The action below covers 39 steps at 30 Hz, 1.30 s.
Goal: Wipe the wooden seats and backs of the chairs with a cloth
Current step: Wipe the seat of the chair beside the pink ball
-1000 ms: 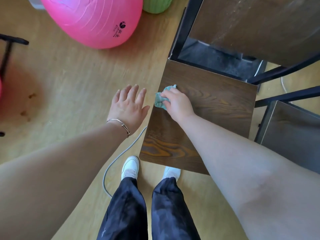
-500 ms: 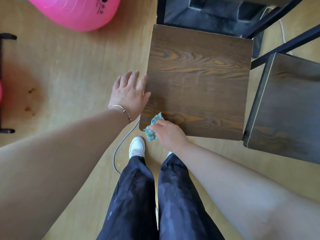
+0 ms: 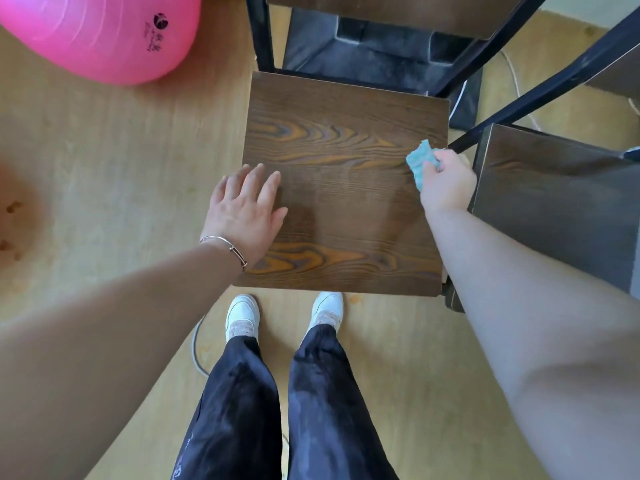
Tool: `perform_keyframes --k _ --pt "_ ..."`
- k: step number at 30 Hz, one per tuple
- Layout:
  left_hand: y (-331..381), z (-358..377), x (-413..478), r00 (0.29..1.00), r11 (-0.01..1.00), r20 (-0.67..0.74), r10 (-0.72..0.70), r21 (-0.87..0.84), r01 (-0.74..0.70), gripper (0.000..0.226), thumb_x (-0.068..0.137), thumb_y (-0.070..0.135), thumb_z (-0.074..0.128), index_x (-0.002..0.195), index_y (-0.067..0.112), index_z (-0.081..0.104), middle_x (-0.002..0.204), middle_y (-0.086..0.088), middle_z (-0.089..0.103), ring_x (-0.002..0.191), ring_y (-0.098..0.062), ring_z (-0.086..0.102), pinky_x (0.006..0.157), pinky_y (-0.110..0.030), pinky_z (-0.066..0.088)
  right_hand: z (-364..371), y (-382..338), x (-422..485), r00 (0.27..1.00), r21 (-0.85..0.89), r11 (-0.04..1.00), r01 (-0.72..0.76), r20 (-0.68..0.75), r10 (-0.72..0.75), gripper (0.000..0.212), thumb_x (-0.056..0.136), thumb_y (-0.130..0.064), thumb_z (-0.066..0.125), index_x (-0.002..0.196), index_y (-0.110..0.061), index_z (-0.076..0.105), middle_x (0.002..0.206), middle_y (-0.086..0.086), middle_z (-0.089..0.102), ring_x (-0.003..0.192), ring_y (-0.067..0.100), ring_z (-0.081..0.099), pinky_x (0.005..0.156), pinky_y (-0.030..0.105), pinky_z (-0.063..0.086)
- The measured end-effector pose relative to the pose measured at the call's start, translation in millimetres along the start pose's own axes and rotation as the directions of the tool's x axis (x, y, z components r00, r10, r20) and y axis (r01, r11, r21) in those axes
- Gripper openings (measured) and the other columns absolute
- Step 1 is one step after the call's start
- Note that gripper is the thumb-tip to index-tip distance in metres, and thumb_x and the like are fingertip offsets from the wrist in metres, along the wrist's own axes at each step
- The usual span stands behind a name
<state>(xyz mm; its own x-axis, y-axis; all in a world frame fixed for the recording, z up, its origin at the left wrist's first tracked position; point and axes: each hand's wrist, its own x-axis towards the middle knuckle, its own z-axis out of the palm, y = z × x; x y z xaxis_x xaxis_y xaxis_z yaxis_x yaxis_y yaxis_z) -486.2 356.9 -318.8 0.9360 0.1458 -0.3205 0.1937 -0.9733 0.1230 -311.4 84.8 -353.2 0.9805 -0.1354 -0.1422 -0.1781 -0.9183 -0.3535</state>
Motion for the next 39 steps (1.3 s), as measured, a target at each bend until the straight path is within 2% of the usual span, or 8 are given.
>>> perform_keyframes --k 8,11,15,21,25,30,35,39 --pt "14.9 7.6 24.7 1.000 1.000 0.024 -0.004 0.008 0.004 0.060 0.098 0.046 0.036 0.150 0.018 0.026 0.155 -0.009 0.027 0.143 -0.030 0.019 0.114 -0.048 0.019 8.7 5.5 18.9 0.996 0.004 1.000 0.003 0.093 -0.003 0.030 0.098 -0.026 0.057 0.128 -0.023 0.061 0.122 0.004 0.058 0.108 0.020 0.058 0.080 0.020 0.042" --pt "15.1 7.2 27.1 1.000 1.000 0.018 -0.015 -0.013 0.015 0.060 0.099 0.046 0.037 0.150 0.017 0.027 0.155 -0.009 0.028 0.143 -0.031 0.019 0.114 -0.049 0.020 13.7 -5.6 12.2 0.985 0.011 0.997 0.083 0.148 -0.083 0.027 0.098 -0.021 0.055 0.124 -0.021 0.063 0.125 0.003 0.056 0.109 0.021 0.057 0.082 0.022 0.043" --pt "9.9 5.6 20.5 0.999 0.998 0.007 -0.038 -0.041 0.039 0.059 0.098 0.045 0.039 0.150 0.017 0.028 0.154 -0.010 0.029 0.142 -0.032 0.021 0.113 -0.049 0.021 26.2 -31.3 -10.7 0.950 0.062 0.977 0.204 0.227 -0.213 0.027 0.098 -0.018 0.055 0.123 -0.019 0.063 0.128 0.004 0.055 0.110 0.023 0.056 0.094 0.032 0.050" --pt "-17.6 0.8 1.2 0.996 0.994 0.006 -0.093 -0.061 0.093 0.059 0.097 0.044 0.039 0.148 0.016 0.029 0.153 -0.012 0.031 0.139 -0.035 0.024 0.113 -0.050 0.024 53.6 -68.1 -72.6 0.830 0.146 0.897 0.417 0.342 -0.441 0.024 0.091 -0.011 0.060 0.113 -0.016 0.068 0.118 0.005 0.059 0.102 0.027 0.058 0.087 0.032 0.046" --pt "-33.3 -1.2 -13.1 0.993 0.991 0.006 -0.117 -0.064 0.117 0.058 0.098 0.044 0.039 0.148 0.017 0.029 0.154 -0.011 0.030 0.141 -0.034 0.023 0.113 -0.050 0.023 66.1 -76.8 -118.2 0.754 0.202 0.848 0.490 0.390 -0.529 0.027 0.089 -0.008 0.061 0.114 -0.018 0.069 0.113 0.004 0.061 0.101 0.028 0.059 0.085 0.036 0.050" --pt "-43.1 -1.4 -31.2 0.992 0.990 0.002 -0.124 -0.065 0.124 0.058 0.098 0.043 0.038 0.149 0.017 0.029 0.154 -0.011 0.029 0.141 -0.034 0.023 0.112 -0.049 0.022 73.5 -75.4 -170.8 0.653 0.242 0.801 0.548 0.475 -0.590 0.031 0.089 -0.007 0.061 0.117 -0.017 0.068 0.113 0.004 0.062 0.102 0.030 0.060 0.087 0.042 0.053" --pt "-46.7 -3.6 -46.1 0.994 0.993 0.015 -0.109 -0.049 0.109 0.058 0.099 0.043 0.038 0.149 0.016 0.029 0.155 -0.012 0.029 0.141 -0.035 0.023 0.112 -0.049 0.023 72.6 -67.4 -216.2 0.569 0.275 0.804 0.527 0.588 -0.574 0.029 0.089 -0.009 0.060 0.115 -0.017 0.069 0.114 0.004 0.061 0.105 0.029 0.058 0.088 0.037 0.049" --pt "-47.8 -9.0 -53.4 0.995 0.995 0.032 -0.098 -0.024 0.098 0.058 0.099 0.045 0.036 0.150 0.017 0.027 0.155 -0.011 0.028 0.142 -0.034 0.021 0.112 -0.049 0.022 63.2 -67.0 -230.0 0.414 0.307 0.781 0.544 0.711 -0.568 0.029 0.088 -0.006 0.059 0.113 -0.015 0.072 0.114 0.007 0.061 0.107 0.029 0.058 0.087 0.038 0.048"
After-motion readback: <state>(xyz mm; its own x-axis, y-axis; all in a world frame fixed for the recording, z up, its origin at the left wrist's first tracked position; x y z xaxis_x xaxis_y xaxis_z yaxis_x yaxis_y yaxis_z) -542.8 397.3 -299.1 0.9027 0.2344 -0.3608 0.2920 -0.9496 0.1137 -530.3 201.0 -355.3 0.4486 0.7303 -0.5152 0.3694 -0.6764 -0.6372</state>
